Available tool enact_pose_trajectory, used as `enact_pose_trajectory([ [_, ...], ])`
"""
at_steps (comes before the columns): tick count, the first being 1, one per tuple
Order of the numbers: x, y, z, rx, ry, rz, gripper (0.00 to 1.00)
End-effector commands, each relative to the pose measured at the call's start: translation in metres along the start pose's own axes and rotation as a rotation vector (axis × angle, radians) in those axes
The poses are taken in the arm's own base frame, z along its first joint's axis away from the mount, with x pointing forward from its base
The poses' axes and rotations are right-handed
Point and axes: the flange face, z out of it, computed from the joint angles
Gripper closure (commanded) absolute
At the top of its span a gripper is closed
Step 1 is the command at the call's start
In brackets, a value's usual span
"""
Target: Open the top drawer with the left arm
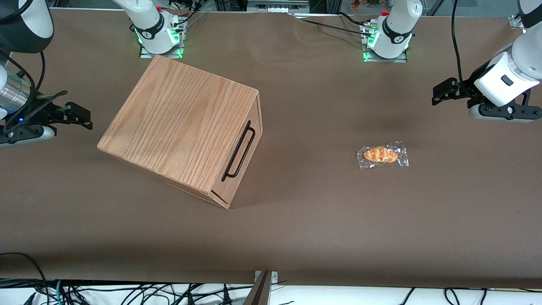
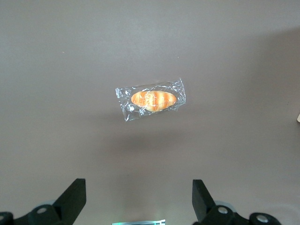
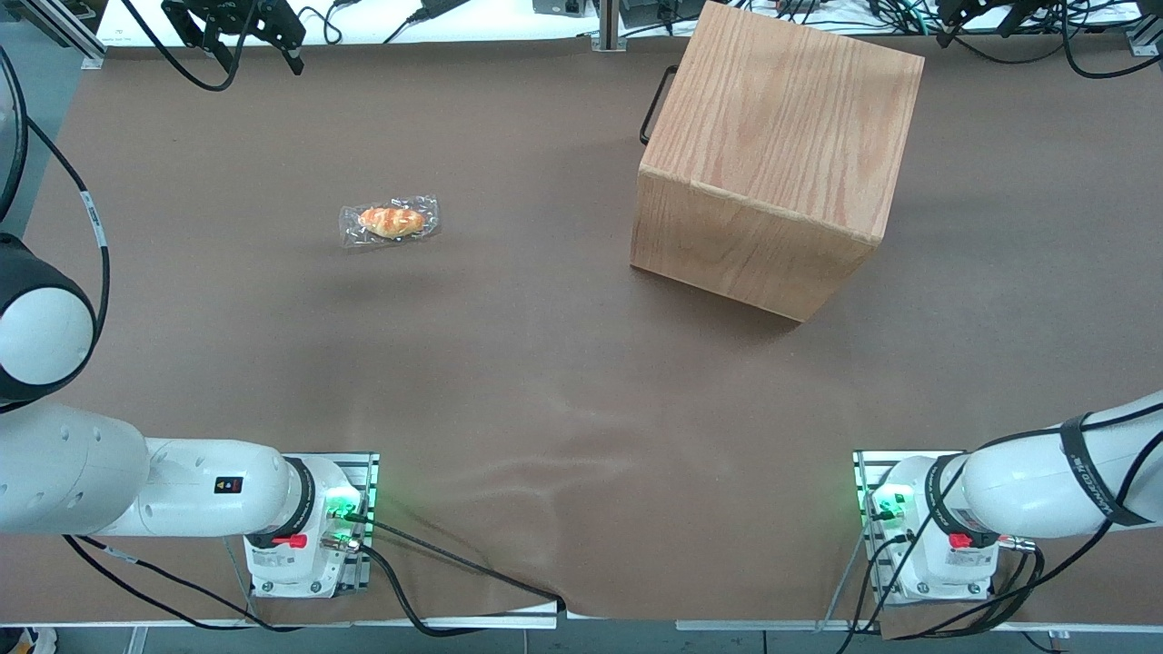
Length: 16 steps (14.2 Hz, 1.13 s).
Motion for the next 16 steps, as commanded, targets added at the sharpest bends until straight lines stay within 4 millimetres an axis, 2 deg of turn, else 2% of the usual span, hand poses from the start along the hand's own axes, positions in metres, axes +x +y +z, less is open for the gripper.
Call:
enact_pose_trajectory([
  [1,-0.0008,0.0003,-0.0080,-0.023,-0.002,0.020,0.00],
  [16,0.0010,0.0064,-0.0060,-0.033,-0.012,0.021,0.00],
])
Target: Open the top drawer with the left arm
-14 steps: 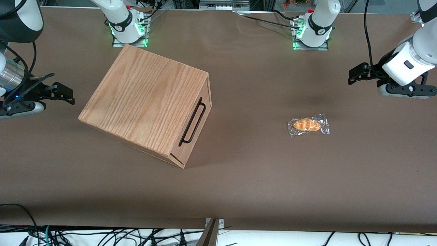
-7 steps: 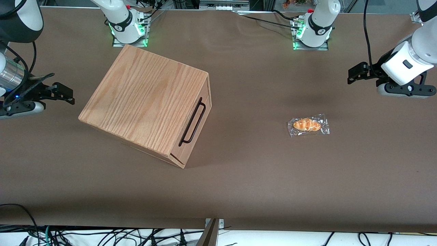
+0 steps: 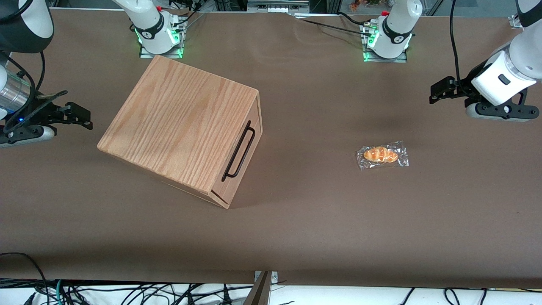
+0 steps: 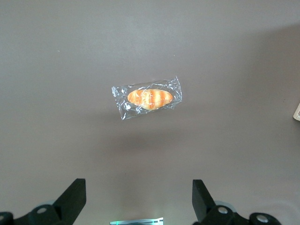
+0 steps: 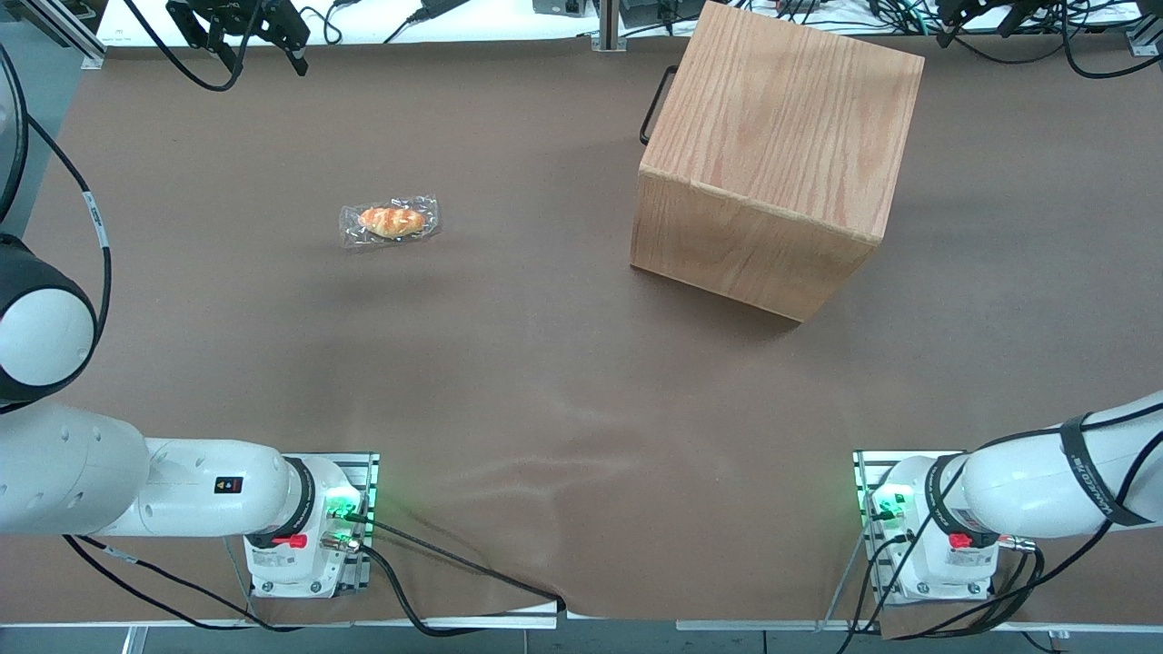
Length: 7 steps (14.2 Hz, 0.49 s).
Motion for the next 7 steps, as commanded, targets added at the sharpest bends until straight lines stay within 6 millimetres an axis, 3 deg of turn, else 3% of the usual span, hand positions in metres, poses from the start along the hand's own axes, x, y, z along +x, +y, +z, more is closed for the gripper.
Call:
enact_pose_trajectory([
  [1,0.0025,0.0009,-0.0057,-0.025,-0.006,0.012,0.00],
  [7,0.0029,0.0025,-0.0056,-0.025,-0.006,0.020,0.00],
])
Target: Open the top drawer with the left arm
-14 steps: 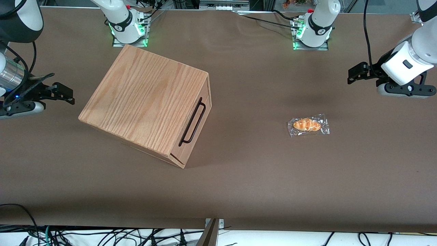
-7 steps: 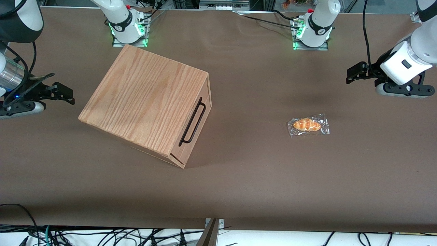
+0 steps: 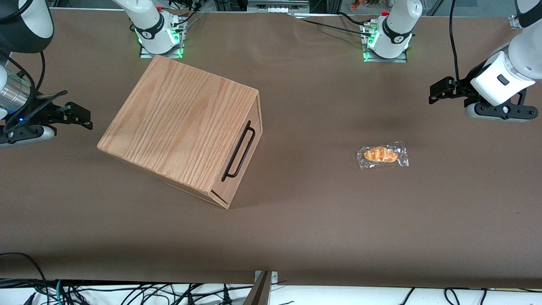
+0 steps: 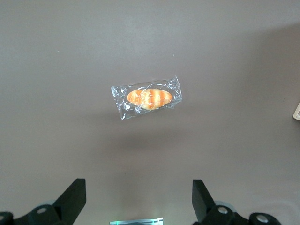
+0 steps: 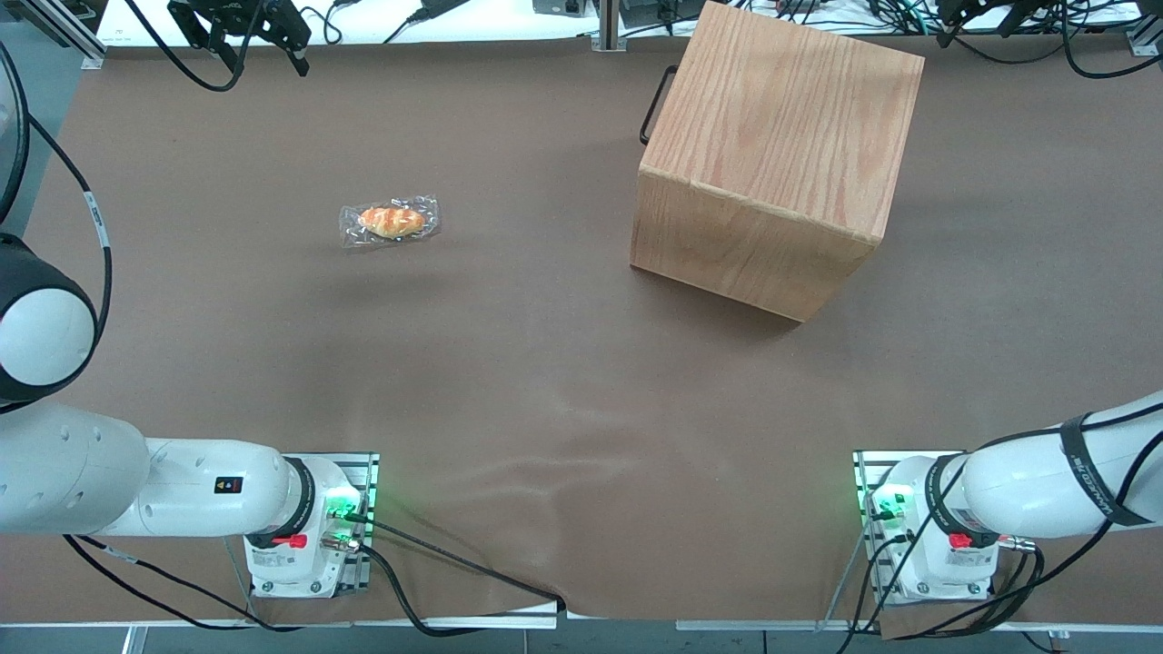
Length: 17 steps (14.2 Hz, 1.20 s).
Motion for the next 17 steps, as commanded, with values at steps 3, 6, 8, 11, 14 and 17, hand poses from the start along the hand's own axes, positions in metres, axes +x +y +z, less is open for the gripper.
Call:
enact_pose_trajectory([
  [3,0.003,0.031,-0.004,-0.049,-0.001,0.061,0.00],
  [6,0.020,0.081,0.009,-0.129,-0.024,0.138,0.00],
  [8,0.044,0.134,0.024,-0.133,-0.010,0.208,0.00],
  [11,0.076,0.212,0.066,-0.148,0.037,0.189,0.00],
  [14,0.099,0.271,0.119,-0.210,0.104,0.170,0.00],
  [17,0.117,0.300,0.140,-0.319,0.188,0.031,0.00],
])
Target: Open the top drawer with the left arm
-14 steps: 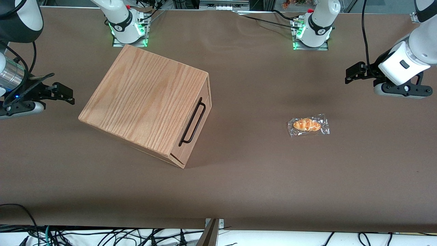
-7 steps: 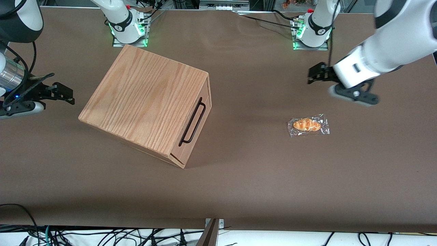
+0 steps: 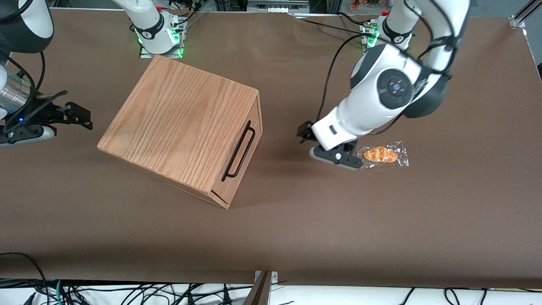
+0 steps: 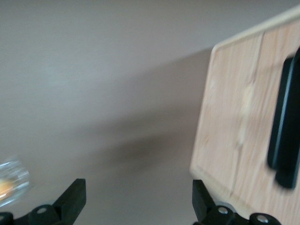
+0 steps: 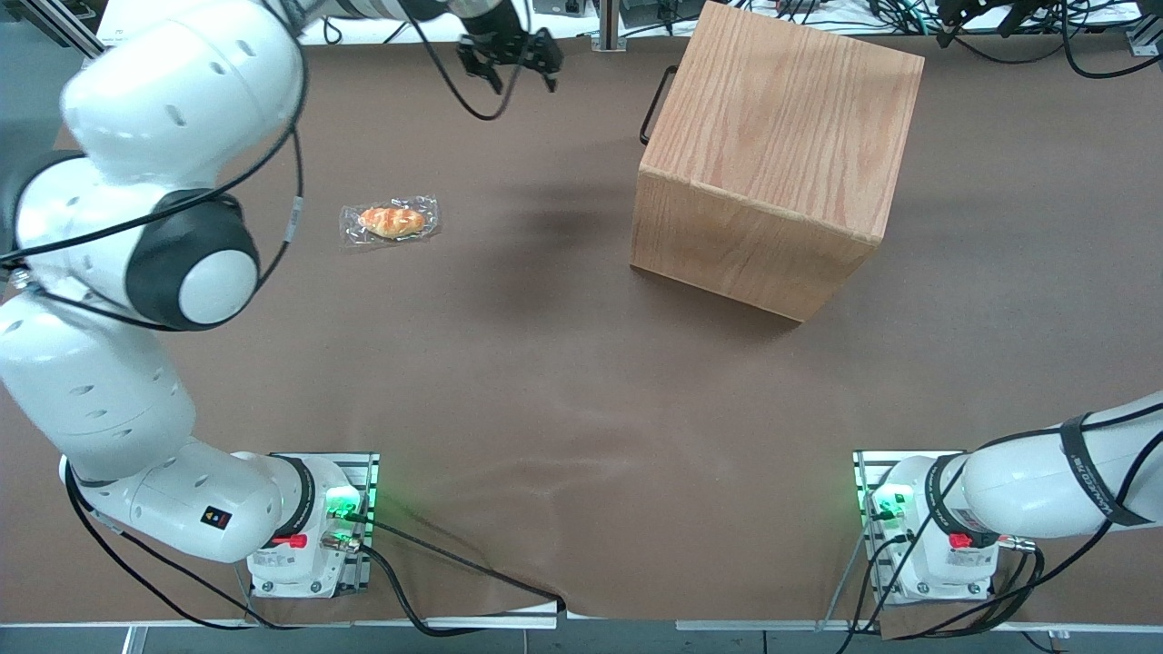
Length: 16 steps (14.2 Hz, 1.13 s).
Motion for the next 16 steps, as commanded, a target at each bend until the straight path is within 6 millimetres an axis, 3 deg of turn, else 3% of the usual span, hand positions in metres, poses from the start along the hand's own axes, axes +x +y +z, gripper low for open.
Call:
enact_pose_trajectory([
  [1,0.019,0.017,0.012,-0.076,0.088,-0.102,0.00],
  [4,0.023,0.055,0.047,-0.145,0.172,-0.169,0.00],
  [6,0.019,0.083,0.056,-0.164,0.175,-0.202,0.00],
  [9,0.016,0.089,0.057,-0.162,0.168,-0.211,0.00],
  [16,-0.005,0.118,0.087,-0.137,0.134,-0.155,0.00],
])
